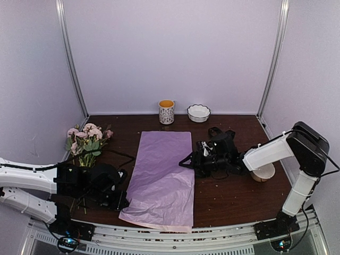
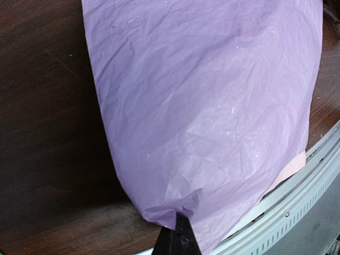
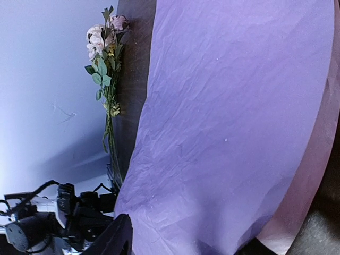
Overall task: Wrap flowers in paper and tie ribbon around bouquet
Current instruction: Pass from the left arm to the right, then unfold the folded wrapping paper at the center of the board, then pass from the right arm to the left, then place the flattened wrapping paper at the center of the board.
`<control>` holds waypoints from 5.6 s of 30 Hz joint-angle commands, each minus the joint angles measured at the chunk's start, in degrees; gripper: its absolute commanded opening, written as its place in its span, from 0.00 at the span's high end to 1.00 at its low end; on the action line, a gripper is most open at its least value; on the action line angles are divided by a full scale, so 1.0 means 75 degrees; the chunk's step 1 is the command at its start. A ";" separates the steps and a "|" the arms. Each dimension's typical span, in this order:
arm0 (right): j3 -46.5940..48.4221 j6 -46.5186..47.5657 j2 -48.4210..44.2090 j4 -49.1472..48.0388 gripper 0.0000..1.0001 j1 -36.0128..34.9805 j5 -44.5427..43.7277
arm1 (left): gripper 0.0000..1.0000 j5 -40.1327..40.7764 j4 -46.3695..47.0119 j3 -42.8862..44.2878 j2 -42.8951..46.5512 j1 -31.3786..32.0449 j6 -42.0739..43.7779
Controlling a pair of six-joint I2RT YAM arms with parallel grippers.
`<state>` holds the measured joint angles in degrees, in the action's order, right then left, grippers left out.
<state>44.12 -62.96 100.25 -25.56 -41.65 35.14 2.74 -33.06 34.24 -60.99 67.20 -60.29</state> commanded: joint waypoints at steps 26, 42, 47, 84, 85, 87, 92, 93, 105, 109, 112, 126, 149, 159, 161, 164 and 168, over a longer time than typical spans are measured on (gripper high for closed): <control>0.3529 0.1823 -0.3015 0.4005 1.00 -0.1365 -0.2302 | 0.02 0.5837 -0.1142 0.3668 0.0119 0.3444 0.6246; 0.6461 0.5105 -0.3429 0.8131 1.00 -0.1264 -0.5293 | 0.03 0.6298 -0.2725 0.4830 0.0862 0.3967 0.6079; 0.6704 0.5452 -0.3501 0.8473 1.00 -0.0374 -0.5176 | 0.02 0.6443 -0.2478 0.4757 0.1566 0.4106 0.6342; 0.8334 0.4871 -0.3673 0.8202 1.00 -0.1223 -0.4310 | 0.09 0.9426 0.9266 0.3693 -0.2132 0.2250 1.6637; 0.8333 0.4879 -0.3669 0.8231 1.00 -0.1221 -0.4317 | 0.13 0.9346 0.9354 0.3758 -0.2136 0.2254 1.6647; 0.8312 0.4896 -0.3666 0.8257 1.00 -0.1225 -0.4300 | 0.21 0.9041 0.8969 0.3899 -0.2177 0.2255 1.6307; 0.8309 0.4930 -0.3599 0.8314 1.00 -0.1221 -0.4204 | 0.24 0.7558 0.6643 0.4405 -0.2029 0.2224 1.4084; 0.8303 0.4958 -0.3613 0.8354 1.00 -0.1220 -0.4226 | 0.28 0.7496 0.6562 0.4518 -0.1993 0.2201 1.3908; 0.9288 0.5907 -0.3315 0.9139 1.00 -0.1175 -0.4955 | 1.00 0.4838 0.2235 0.6447 -0.1502 0.2184 0.9482; 1.0554 0.6344 -0.2743 0.9673 1.00 -0.1217 -0.4933 | 1.00 0.3882 0.1915 0.6879 -0.1420 0.2176 0.8785; 1.1084 0.6561 -0.2435 0.9797 1.00 -0.1313 -0.4667 | 1.00 0.3597 0.1698 0.7129 -0.1365 0.2174 0.8381; 1.0937 0.6523 -0.0401 0.9703 0.71 -0.0625 -0.4747 | 1.00 0.1802 -0.0091 0.5858 -0.0440 -0.1580 0.3858; 0.4009 0.6482 -0.0549 0.7717 0.45 0.0831 -0.4010 | 1.00 0.0383 -0.1340 0.7290 -0.5980 -0.4759 0.7288; 0.2214 0.5780 -0.0571 0.7023 0.47 0.0686 -0.4677 | 1.00 -0.0048 -0.1716 0.8782 -0.8007 -0.4845 0.7997; 0.2001 0.5674 -0.0613 0.7013 0.47 0.0661 -0.4975 | 1.00 -0.0066 -0.1751 0.9044 -0.8217 -0.4839 0.8009; 0.1771 0.5572 -0.0716 0.6967 0.47 0.0657 -0.5289 | 1.00 -0.0113 -0.1781 0.9362 -0.8493 -0.4867 0.8023; 0.1596 0.5445 -0.0758 0.6996 0.47 0.0655 -0.5561 | 0.85 0.0053 -0.1906 0.9731 -0.8812 -0.4958 0.7971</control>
<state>57.41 -20.10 96.73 28.38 -36.40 -1.72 2.74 -46.35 104.03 -124.84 30.85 -1.17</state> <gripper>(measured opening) 0.528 0.010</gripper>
